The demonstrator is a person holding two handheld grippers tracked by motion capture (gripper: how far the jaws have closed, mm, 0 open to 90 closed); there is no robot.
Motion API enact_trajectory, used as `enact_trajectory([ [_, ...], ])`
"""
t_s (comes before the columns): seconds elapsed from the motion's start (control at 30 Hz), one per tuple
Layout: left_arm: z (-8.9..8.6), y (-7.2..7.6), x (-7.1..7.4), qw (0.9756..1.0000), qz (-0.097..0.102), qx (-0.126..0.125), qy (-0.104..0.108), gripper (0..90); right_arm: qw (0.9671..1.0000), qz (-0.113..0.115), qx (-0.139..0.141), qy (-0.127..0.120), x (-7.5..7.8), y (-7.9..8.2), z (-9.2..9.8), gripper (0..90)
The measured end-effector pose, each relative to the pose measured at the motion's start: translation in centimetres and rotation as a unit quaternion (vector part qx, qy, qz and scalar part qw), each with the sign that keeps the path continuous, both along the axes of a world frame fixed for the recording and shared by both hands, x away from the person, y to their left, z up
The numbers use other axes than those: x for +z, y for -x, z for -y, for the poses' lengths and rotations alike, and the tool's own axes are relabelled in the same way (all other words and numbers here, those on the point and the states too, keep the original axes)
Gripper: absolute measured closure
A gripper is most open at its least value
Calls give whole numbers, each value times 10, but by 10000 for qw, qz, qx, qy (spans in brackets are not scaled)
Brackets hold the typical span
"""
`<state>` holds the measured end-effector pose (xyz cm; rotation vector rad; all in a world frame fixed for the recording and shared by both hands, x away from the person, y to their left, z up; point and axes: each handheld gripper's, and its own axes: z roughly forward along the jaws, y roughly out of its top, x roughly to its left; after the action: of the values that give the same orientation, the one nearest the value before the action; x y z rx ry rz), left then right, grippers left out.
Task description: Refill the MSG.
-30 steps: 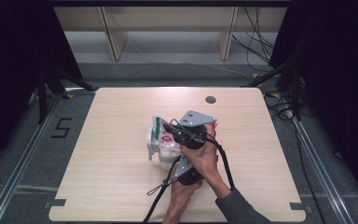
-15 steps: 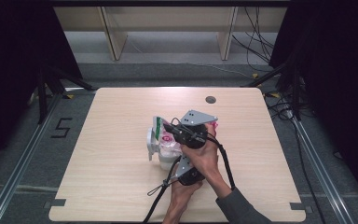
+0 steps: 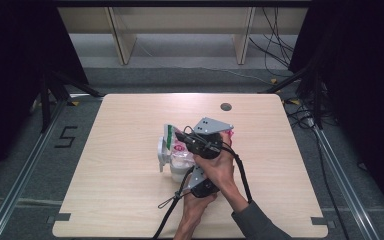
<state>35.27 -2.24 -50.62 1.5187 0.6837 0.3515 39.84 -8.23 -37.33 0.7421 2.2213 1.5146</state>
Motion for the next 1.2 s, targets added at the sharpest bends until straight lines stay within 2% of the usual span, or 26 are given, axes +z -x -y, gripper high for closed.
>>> enact_trajectory([
  [0.17,-1,0,0,10000,45,-23,-9,767,10000,7,77,17,0,0,-1,900],
  [0.2,0,0,0,10000,37,-19,-9,767,10000,37,-2,61,1,1,-1,900],
  [0.23,0,0,0,10000,22,-11,-7,767,10000,-65,31,43,1,1,-1,900],
  [0.3,0,0,0,10000,23,-10,8,767,9999,-70,27,68,0,1,-1,900],
  [0.37,-1,0,0,10000,43,4,-16,767,9999,-24,101,24,0,0,-2,900],
  [0.47,-1,0,0,10000,12,13,10,767,9998,87,107,141,0,-1,-2,900],
  [0.53,-1,0,-1,10000,28,30,38,767,9998,118,116,119,-1,-2,-2,900],
  [0.67,-1,0,-2,10000,24,0,12,767,9999,37,114,87,-2,-4,-1,900],
  [0.7,-1,-1,-2,10000,28,0,-17,767,9999,-84,74,45,-2,-3,-2,900],
  [0.73,-1,-1,-2,10000,38,0,23,767,10000,-5,82,42,-2,-2,-2,900],
  [0.8,-2,1,0,10000,66,2,34,768,9998,6,178,26,1,-1,-2,900],
  [0.83,-3,2,2,10000,67,11,41,767,10000,76,51,-6,2,1,-3,900],
  [0.87,-2,2,2,9999,80,-15,75,767,9997,161,155,103,3,0,-2,900],
  [0.93,-1,1,0,10000,58,-15,43,767,9997,202,90,111,1,0,-4,900],
  [1.0,-1,1,-2,10000,7,13,35,767,9999,64,65,84,-1,-1,-3,900],
  [1.2,-2,1,0,10000,32,-3,27,767,9999,45,67,72,1,0,-2,900],
])
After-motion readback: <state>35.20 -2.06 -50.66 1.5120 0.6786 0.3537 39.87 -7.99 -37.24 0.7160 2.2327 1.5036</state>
